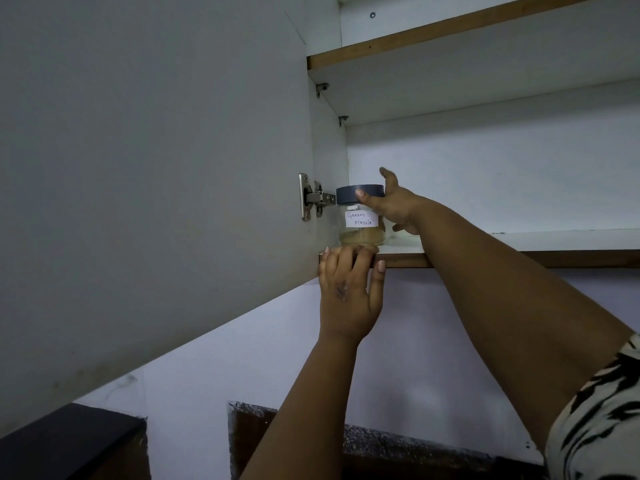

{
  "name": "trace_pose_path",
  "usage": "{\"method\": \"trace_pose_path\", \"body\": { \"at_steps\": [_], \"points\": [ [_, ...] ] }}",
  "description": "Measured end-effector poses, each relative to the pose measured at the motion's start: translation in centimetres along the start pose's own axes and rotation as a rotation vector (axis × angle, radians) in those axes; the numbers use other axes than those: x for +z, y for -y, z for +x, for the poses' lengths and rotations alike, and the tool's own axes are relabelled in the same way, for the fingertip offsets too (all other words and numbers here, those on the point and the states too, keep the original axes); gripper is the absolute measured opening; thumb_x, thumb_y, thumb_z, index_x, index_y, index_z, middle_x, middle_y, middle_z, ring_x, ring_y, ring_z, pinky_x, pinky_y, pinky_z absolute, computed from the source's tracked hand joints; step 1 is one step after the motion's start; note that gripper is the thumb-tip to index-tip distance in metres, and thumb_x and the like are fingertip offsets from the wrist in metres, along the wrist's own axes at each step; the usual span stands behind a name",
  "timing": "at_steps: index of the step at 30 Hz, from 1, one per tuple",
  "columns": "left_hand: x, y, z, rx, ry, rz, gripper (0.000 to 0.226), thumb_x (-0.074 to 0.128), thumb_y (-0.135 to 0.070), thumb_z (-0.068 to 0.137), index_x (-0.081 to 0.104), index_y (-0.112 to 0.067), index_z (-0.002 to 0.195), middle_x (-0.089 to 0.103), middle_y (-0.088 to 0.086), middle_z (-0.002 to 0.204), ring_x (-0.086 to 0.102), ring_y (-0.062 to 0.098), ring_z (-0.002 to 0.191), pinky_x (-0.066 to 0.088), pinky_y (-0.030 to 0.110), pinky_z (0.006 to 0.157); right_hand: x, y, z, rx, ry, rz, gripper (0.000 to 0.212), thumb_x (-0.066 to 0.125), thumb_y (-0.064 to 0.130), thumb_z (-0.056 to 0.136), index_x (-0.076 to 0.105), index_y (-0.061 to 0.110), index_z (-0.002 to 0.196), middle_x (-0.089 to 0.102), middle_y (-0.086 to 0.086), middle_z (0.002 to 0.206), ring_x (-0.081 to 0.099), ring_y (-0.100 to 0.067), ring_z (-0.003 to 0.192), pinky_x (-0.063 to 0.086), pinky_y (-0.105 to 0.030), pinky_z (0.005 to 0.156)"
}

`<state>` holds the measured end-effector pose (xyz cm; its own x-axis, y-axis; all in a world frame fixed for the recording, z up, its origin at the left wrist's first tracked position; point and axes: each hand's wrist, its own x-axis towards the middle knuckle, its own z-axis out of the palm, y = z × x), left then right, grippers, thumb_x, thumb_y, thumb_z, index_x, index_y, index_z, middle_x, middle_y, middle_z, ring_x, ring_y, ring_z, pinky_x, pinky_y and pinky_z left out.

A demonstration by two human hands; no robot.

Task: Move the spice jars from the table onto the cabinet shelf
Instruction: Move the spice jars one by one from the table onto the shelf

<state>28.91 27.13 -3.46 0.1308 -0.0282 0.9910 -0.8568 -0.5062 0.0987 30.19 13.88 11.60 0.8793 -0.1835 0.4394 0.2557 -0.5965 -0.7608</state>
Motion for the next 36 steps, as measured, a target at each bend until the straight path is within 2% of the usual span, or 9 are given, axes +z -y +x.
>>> {"method": "trace_pose_path", "body": {
  "at_steps": [4,8,11,15,21,24,28,33,36],
  "points": [
    [-0.3,0.2,0.2,0.029,0.021,0.042,0.032,0.039,-0.034,0.098,0.064,-0.016,0.106,0.06,0.002,0.103,0.053,0.019,0.103,0.027,0.04,0.112,0.1,0.3,-1.0,-0.013,-0.111,-0.077,0.099,0.054,0.066,0.084,-0.006,0.029,0.154,0.02,-0.017,0.159,0.032,-0.037,0.141,0.031,-0.05,0.11],
    [-0.7,0.0,0.2,0.042,0.044,0.072,0.032,0.038,-0.032,0.098,0.063,-0.014,0.106,0.059,0.004,0.103,0.052,0.021,0.101,0.028,0.043,0.111,0.5,-1.2,-2.6,0.178,-0.168,-0.422,0.084,0.024,0.072,0.092,0.007,0.019,0.155,0.031,-0.02,0.155,0.035,-0.038,0.139,0.029,-0.048,0.112],
    [-1.1,-0.1,0.4,0.046,0.076,0.095,0.032,0.037,-0.031,0.099,0.062,-0.012,0.107,0.058,0.007,0.104,0.054,0.026,0.101,0.027,0.045,0.111,-0.4,-2.1,-4.4,0.366,-0.178,-0.698,0.076,0.02,0.063,0.097,0.025,0.011,0.153,0.032,-0.014,0.155,0.034,-0.035,0.14,0.031,-0.048,0.112],
    [-2.0,-0.9,0.3,0.006,0.118,0.082,0.027,0.047,-0.026,0.098,0.062,-0.008,0.111,0.059,0.011,0.107,0.054,0.031,0.105,0.026,0.047,0.113,-2.2,-1.3,-7.8,0.341,-0.039,-0.77,0.056,0.031,0.043,0.101,0.04,0.013,0.147,0.032,-0.011,0.157,0.035,-0.031,0.141,0.027,-0.048,0.115],
    [-4.0,-2.9,-0.1,-0.086,0.177,-0.027,0.036,0.049,-0.026,0.099,0.06,-0.002,0.122,0.059,0.018,0.122,0.051,0.037,0.117,0.036,0.043,0.103,-0.8,-2.1,-14.4,0.14,-0.448,-1.064,0.062,0.017,0.048,0.1,0.057,0.015,0.133,0.053,-0.016,0.139,0.05,-0.034,0.126,0.029,-0.045,0.107],
    [-4.7,-3.7,-2.5,-0.207,0.263,-0.252,0.049,0.042,-0.034,0.102,0.041,-0.011,0.145,0.036,0.014,0.152,0.026,0.031,0.144,0.02,0.04,0.119,0.9,-3.5,-17.6,-0.043,-0.629,-0.999,0.05,0.027,0.043,0.102,0.06,0.017,0.131,0.058,-0.015,0.133,0.047,-0.035,0.128,0.026,-0.048,0.112],
    [-5.2,-3.6,-10.7,-0.284,0.408,-0.306,0.06,0.037,-0.044,0.101,0.021,-0.02,0.154,0.025,0.008,0.159,0.018,0.027,0.147,0.016,0.037,0.118,4.5,-8.3,-22.8,-0.111,-0.69,-0.849,0.056,0.042,0.038,0.097,0.033,0.026,0.151,0.027,-0.006,0.159,0.017,-0.03,0.148,0.028,-0.045,0.114],
    [-7.1,-1.9,-25.6,-0.496,0.743,-0.23,0.065,0.045,-0.043,0.1,0.022,-0.015,0.154,0.027,0.019,0.155,0.022,0.036,0.144,0.022,0.047,0.115,11.8,-19.5,-31.9,0.264,-0.459,-0.661,0.056,0.047,0.039,0.097,0.036,0.018,0.148,0.033,-0.012,0.154,0.025,-0.03,0.144,0.029,-0.042,0.114],
    [-9.3,-1.3,-33.2,-0.653,0.906,-0.152,0.074,0.055,-0.045,0.094,0.022,-0.016,0.154,0.013,0.021,0.158,0.015,0.041,0.144,0.028,0.051,0.111,16.4,-25.7,-38.8,0.509,-0.289,-0.634,0.059,0.054,0.038,0.094,0.038,0.013,0.145,0.038,-0.015,0.146,0.036,-0.034,0.135,0.036,-0.043,0.108]
  ]
}}
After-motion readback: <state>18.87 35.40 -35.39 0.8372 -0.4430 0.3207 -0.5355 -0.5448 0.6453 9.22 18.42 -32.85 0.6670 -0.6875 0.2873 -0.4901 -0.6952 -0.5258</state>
